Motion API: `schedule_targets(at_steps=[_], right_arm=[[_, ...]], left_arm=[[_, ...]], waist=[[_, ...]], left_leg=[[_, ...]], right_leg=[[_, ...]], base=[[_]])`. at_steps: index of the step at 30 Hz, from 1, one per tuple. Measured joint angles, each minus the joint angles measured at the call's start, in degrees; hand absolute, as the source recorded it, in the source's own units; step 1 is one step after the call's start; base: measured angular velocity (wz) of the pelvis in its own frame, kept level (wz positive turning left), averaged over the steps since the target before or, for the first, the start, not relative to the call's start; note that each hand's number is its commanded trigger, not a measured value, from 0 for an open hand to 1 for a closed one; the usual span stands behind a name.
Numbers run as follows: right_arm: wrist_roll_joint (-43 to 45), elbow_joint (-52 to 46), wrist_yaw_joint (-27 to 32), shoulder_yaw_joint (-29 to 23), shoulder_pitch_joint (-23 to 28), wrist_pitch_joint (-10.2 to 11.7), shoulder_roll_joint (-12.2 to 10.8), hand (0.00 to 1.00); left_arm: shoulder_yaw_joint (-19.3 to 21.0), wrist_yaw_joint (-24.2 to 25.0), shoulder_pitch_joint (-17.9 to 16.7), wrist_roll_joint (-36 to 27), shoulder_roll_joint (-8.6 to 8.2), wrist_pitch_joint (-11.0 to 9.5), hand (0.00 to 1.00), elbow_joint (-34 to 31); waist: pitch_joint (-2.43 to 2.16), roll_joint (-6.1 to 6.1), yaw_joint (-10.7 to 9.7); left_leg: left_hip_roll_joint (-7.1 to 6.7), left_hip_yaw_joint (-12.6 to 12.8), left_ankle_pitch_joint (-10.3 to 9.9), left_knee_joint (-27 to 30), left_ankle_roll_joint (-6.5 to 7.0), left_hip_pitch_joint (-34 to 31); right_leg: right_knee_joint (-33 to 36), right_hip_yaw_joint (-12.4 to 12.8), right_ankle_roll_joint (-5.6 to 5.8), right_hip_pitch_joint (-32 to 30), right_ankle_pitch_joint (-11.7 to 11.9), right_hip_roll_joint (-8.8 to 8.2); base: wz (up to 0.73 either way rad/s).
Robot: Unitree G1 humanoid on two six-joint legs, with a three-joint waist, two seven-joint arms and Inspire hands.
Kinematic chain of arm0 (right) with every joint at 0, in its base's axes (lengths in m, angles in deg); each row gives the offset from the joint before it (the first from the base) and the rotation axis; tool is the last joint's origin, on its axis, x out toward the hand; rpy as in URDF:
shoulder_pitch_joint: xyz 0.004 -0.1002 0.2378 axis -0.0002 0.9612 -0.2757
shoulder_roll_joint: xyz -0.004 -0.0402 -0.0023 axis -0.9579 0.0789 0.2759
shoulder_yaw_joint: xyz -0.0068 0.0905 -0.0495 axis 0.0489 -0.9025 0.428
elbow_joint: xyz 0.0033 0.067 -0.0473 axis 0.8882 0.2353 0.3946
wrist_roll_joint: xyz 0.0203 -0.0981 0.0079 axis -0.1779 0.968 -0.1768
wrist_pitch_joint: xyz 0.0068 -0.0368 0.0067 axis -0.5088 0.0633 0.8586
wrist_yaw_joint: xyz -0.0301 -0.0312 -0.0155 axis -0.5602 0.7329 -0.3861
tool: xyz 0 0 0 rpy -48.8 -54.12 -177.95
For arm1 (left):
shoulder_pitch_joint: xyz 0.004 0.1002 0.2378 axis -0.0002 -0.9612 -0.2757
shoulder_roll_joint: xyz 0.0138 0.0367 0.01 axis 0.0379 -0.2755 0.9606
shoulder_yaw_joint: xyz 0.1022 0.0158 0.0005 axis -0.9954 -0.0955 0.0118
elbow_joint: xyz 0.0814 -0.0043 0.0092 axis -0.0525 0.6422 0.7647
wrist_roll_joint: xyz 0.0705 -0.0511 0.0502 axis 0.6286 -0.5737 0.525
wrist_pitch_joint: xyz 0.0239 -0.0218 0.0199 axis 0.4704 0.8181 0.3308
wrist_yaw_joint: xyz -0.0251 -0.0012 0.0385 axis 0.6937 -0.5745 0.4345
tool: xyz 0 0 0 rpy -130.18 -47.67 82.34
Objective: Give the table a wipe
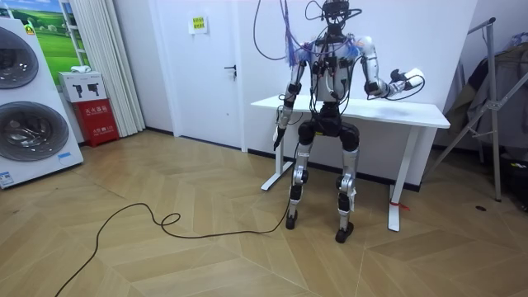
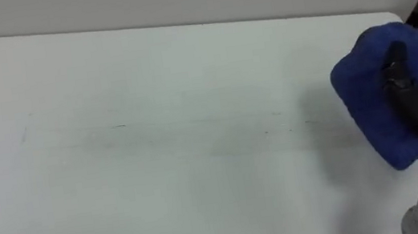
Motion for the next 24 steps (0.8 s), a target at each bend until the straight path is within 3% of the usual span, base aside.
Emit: schedule_targets(at_steps=[6, 9, 10, 11, 18, 24], right_arm=[[-0.39, 6.19, 1.15, -3.26, 2.13, 0.42, -0.01, 1.00], [2.53, 5.13, 0.74, -2.73, 2.12, 0.36, 0.00, 1.00], [2.76, 4.67, 0.40, -2.38, 2.12, 0.36, 0.00, 0.56], [2.82, 3.71, -0.35, -1.34, 2.11, 0.36, 0.01, 0.00], [5.00, 2.11, -5.00, 3.27, 1.98, 0.46, 0.01, 0.00], [5.27, 2.11, -7.87, 3.69, 1.91, 0.71, 0.01, 0.00]], left_arm=[[0.57, 0.13, -0.66, 0.04, 0.03, 0.02, 0.00, 0.12], [0.59, 0.62, -0.73, -0.06, 0.04, 0.01, 0.00, 0.12], [0.59, 0.64, -0.69, -0.04, 0.08, 0.00, 0.00, 0.10], [0.58, 0.65, -0.45, -0.04, 0.13, -0.07, 0.00, 0.07], [-0.10, 0.79, 0.59, -0.02, 0.12, -1.11, 0.00, 0.03], [-0.09, 0.75, 0.23, 0.00, 0.12, -1.35, 0.00, 0.03]], waist=[[-0.03, 0.05, -0.38], [-0.11, 0.21, 0.06], [-0.13, 0.20, 0.09], [-0.11, 0.07, 0.08], [0.18, -0.42, 1.29], [0.22, -0.33, 1.72]], left_leg=[[-0.01, 0.11, -0.08, 0.06, 0.00, -0.06], [-0.03, 1.40, -0.12, 0.03, 0.02, 0.06], [-0.03, 1.57, -0.12, 0.03, 0.04, 0.20], [-0.04, 1.73, -0.13, 0.03, 0.05, 0.49], [-0.04, 1.92, -0.14, 0.02, 0.05, 0.98], [-0.04, 1.92, -0.15, 0.01, 0.06, 0.97]], right_leg=[[0.11, 0.00, 0.04, -0.12, -0.03, -0.04], [0.23, 1.51, 0.06, -0.82, -0.04, 0.05], [0.27, 1.71, 0.06, -0.82, -0.04, 0.06], [0.46, 1.93, 0.06, -0.74, -0.04, 0.07], [1.00, 2.32, 0.06, -0.64, -0.05, 0.12], [1.00, 2.33, 0.06, -0.61, -0.05, 0.12]], base=[[-0.01], [-0.20], [-0.14], [-0.07], [-0.01], [0.00]])
